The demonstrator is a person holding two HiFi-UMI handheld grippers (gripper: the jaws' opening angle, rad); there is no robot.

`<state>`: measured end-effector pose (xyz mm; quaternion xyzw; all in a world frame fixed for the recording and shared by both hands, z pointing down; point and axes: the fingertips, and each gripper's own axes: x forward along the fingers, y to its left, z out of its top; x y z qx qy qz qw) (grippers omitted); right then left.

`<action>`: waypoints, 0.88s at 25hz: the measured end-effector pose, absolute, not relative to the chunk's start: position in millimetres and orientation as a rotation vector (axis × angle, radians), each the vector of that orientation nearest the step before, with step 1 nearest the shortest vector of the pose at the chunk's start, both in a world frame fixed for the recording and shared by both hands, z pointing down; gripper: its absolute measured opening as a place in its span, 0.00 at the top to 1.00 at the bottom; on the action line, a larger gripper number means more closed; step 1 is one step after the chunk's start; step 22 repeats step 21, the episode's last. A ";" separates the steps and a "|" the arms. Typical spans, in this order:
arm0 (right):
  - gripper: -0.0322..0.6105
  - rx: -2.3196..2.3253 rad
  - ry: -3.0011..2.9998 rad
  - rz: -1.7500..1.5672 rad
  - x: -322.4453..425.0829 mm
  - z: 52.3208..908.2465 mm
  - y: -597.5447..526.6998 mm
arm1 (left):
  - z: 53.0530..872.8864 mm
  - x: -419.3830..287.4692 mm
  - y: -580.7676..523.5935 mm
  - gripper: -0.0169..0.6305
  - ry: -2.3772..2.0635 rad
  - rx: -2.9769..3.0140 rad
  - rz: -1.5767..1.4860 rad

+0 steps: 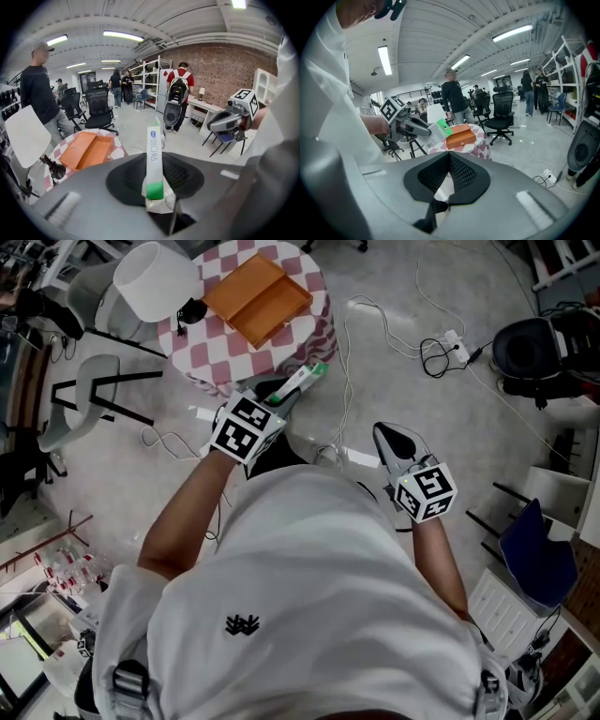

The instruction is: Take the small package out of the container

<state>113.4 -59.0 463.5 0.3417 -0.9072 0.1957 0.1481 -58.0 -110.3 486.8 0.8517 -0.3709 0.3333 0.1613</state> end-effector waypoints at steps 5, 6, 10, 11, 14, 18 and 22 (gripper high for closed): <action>0.95 0.972 -2.612 0.565 111.3 465.1 -59.5 | 486.2 -58.7 -111.2 0.74 -1.059 2.429 0.950; 0.95 0.968 -2.613 0.564 110.5 465.6 -59.4 | 486.5 -59.1 -110.9 0.74 -1.061 2.426 0.949; 0.95 0.957 -2.618 0.558 109.0 465.8 -60.2 | 486.3 -59.9 -109.6 0.74 -1.069 2.420 0.951; 0.95 0.953 -2.619 0.557 108.1 465.9 -60.8 | 486.4 -60.7 -109.9 0.74 -1.071 2.418 0.953; 0.95 0.946 -2.619 0.558 106.4 468.1 -62.5 | 488.3 -62.7 -111.5 0.74 -1.074 2.412 0.957; 0.95 0.945 -2.617 0.556 107.5 468.8 -65.4 | 487.9 -64.5 -115.9 0.74 -1.081 2.411 0.958; 0.95 0.947 -2.613 0.554 109.1 468.8 -67.0 | 486.8 -66.1 -119.5 0.74 -1.089 2.409 0.956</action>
